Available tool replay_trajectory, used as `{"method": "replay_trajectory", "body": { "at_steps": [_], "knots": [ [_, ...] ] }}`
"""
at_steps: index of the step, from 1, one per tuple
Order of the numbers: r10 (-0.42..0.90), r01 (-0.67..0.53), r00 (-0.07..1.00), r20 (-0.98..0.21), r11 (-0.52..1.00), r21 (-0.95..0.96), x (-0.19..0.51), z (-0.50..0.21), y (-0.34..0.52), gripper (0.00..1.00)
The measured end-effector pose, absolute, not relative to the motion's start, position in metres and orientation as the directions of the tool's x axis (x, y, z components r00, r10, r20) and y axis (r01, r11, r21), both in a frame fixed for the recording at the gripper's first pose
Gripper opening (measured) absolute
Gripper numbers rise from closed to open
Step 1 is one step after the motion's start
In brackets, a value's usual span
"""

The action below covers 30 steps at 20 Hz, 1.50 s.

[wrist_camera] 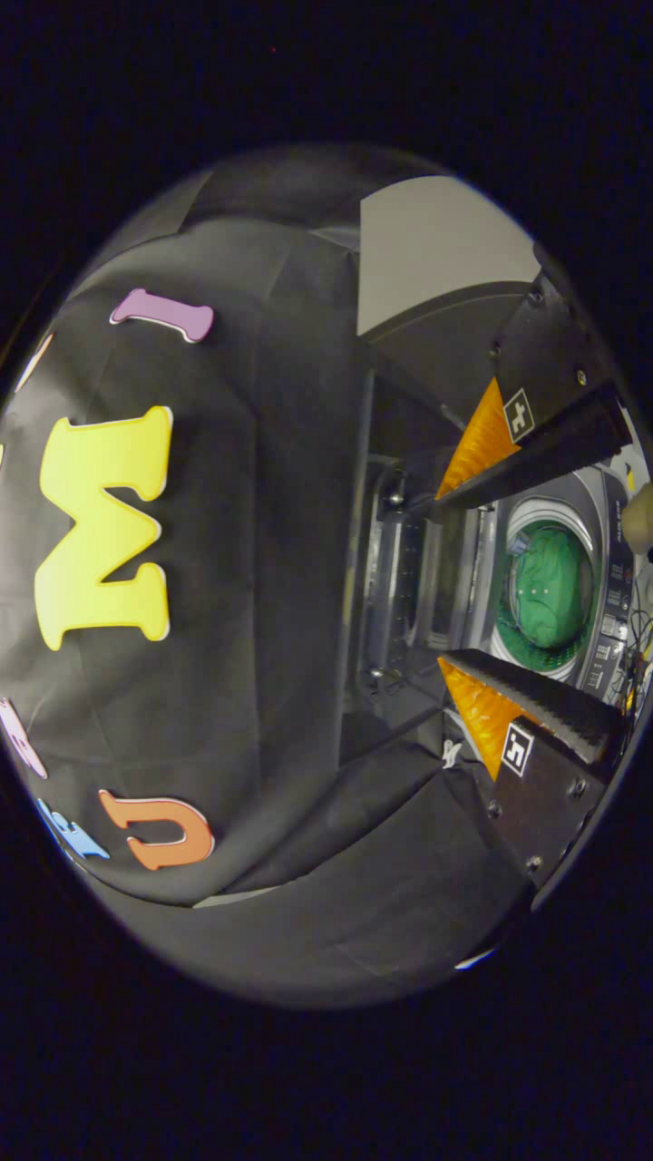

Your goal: Put the clothes into the washing machine and then close the washing machine lid.

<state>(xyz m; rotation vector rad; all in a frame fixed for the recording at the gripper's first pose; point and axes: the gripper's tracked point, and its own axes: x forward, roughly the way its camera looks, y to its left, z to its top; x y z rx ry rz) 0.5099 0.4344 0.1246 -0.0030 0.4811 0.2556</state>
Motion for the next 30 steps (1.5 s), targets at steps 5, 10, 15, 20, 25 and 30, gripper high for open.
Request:
{"method": "replay_trajectory", "body": {
  "at_steps": [5,10,15,20,25,30],
  "knots": [
    [0.233,-0.223,0.892,-0.388,0.972,0.07,0.527,0.162,0.438,0.97],
    [0.204,-0.187,0.913,-0.353,0.979,0.084,0.551,0.189,0.443,0.97],
    [0.196,-0.177,0.919,-0.341,0.98,0.087,0.573,0.205,0.457,0.97],
    [0.183,-0.166,0.917,-0.355,0.983,0.077,0.595,0.201,0.467,0.97],
    [0.169,-0.154,0.907,-0.385,0.986,0.07,0.617,0.188,0.471,0.97],
    [0.144,-0.125,0.884,-0.445,0.989,0.072,0.629,0.16,0.472,0.97]
  ]
}}
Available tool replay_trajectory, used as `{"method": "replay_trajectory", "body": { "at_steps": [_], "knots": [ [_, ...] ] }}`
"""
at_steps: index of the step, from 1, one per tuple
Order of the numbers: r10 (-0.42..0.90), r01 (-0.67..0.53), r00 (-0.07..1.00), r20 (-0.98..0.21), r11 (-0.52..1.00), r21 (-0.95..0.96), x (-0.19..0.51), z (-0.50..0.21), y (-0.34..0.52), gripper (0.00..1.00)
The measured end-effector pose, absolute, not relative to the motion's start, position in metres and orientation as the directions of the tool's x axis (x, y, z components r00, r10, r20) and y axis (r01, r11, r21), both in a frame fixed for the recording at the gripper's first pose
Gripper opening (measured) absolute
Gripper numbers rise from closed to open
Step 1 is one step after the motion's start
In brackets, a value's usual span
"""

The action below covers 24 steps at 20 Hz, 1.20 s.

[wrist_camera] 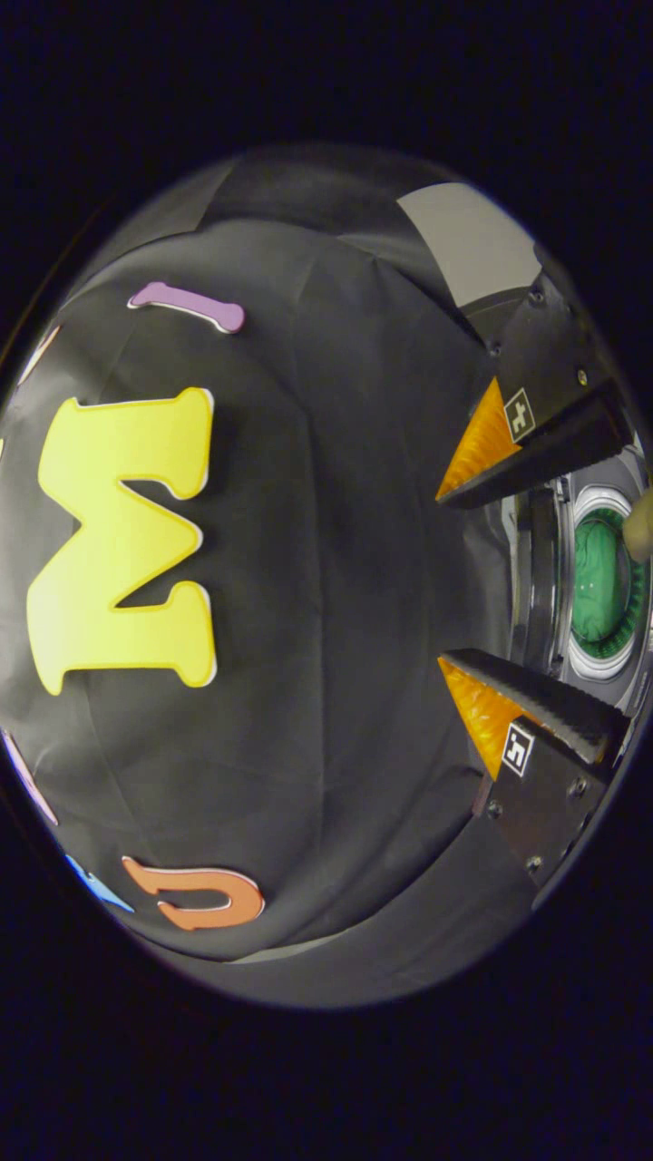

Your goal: Put the clothes into the washing machine and then close the washing machine lid.

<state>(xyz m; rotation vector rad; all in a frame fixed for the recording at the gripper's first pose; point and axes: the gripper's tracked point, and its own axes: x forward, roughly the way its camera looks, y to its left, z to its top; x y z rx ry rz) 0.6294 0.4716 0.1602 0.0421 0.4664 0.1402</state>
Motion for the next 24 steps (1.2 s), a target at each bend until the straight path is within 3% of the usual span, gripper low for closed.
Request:
{"method": "replay_trajectory", "body": {
  "at_steps": [8,24],
  "knots": [
    [0.095,-0.065,0.861,-0.499,0.995,0.077,0.628,0.129,0.464,0.98],
    [0.1,-0.081,0.907,-0.408,0.995,0.065,0.577,0.121,0.46,0.98]
  ]
}}
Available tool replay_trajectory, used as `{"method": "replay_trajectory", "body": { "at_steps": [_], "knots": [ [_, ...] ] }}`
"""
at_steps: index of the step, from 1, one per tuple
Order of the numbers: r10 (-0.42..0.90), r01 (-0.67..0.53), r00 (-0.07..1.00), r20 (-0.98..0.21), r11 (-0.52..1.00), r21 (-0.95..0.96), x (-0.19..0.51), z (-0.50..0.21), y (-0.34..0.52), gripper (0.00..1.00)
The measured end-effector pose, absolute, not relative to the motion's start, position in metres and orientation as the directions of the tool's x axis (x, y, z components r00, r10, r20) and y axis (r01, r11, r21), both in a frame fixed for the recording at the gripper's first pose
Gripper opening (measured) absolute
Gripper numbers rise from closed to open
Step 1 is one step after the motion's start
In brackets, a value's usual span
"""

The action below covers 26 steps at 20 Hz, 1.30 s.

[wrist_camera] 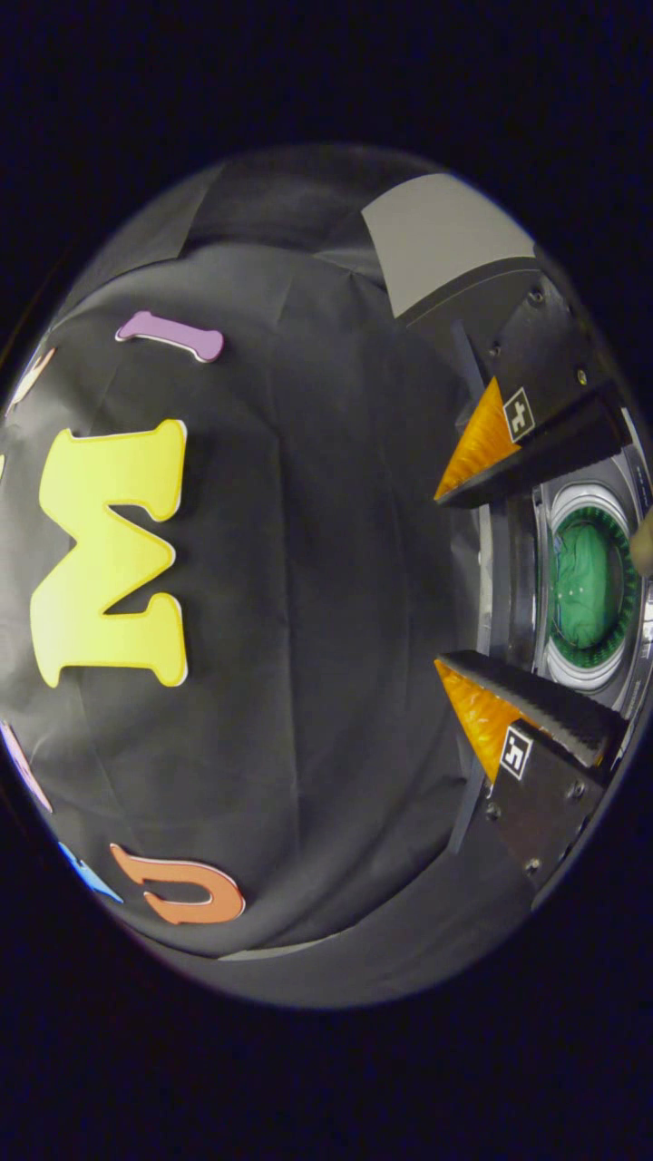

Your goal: Put the clothes into the washing machine and then close the washing machine lid.

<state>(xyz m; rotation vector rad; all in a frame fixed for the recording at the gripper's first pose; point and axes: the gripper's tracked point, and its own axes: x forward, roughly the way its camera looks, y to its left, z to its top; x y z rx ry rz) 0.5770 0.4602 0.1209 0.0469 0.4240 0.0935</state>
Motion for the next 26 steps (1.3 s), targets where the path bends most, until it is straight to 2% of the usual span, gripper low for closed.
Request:
{"method": "replay_trajectory", "body": {
  "at_steps": [13,17,21,26],
  "knots": [
    [0.117,-0.099,0.913,-0.39,0.993,0.065,0.513,0.091,0.455,0.98],
    [0.141,-0.124,0.9,-0.412,0.99,0.069,0.491,0.073,0.455,0.98],
    [0.156,-0.144,0.851,-0.502,0.988,0.063,0.462,0.034,0.452,0.98],
    [0.163,-0.157,0.839,-0.52,0.986,0.055,0.44,0.025,0.445,0.98]
  ]
}}
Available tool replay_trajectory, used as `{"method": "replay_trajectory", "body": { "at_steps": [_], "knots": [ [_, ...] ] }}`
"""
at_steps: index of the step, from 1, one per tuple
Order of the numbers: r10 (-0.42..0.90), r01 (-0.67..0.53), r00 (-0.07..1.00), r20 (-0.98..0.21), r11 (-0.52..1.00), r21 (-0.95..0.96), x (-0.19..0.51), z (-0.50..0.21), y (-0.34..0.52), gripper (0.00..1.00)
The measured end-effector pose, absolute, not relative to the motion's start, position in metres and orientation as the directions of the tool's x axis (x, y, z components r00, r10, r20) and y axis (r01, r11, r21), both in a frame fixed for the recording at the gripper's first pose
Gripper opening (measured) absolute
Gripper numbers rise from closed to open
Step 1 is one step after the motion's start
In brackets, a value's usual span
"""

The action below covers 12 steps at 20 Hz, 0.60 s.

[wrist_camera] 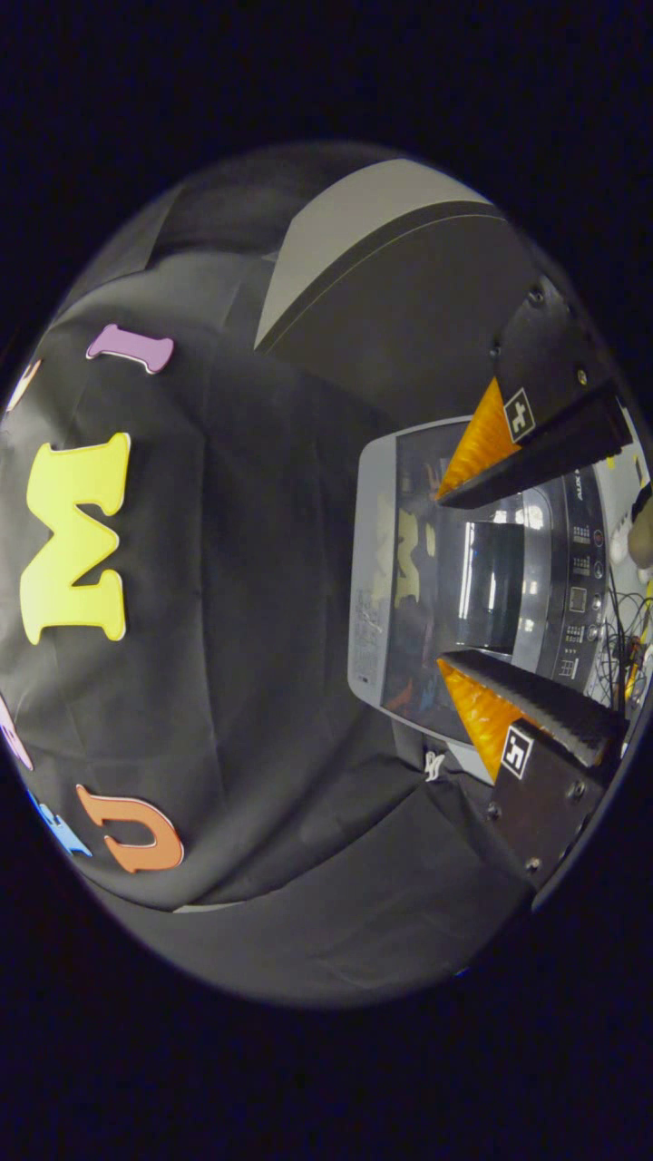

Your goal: Put the clothes into the washing machine and then close the washing machine lid.

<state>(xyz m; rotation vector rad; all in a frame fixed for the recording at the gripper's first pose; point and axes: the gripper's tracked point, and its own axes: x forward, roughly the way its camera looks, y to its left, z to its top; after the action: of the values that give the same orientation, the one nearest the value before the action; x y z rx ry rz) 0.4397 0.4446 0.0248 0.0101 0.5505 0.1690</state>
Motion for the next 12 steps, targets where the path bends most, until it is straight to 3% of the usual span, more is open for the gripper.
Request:
{"method": "replay_trajectory", "body": {
  "at_steps": [7,12],
  "knots": [
    [0.188,-0.173,0.855,-0.484,0.982,0.076,0.42,0.041,0.434,0.98],
    [0.237,-0.215,0.896,-0.375,0.972,0.1,0.377,0.065,0.39,0.98]
  ]
}}
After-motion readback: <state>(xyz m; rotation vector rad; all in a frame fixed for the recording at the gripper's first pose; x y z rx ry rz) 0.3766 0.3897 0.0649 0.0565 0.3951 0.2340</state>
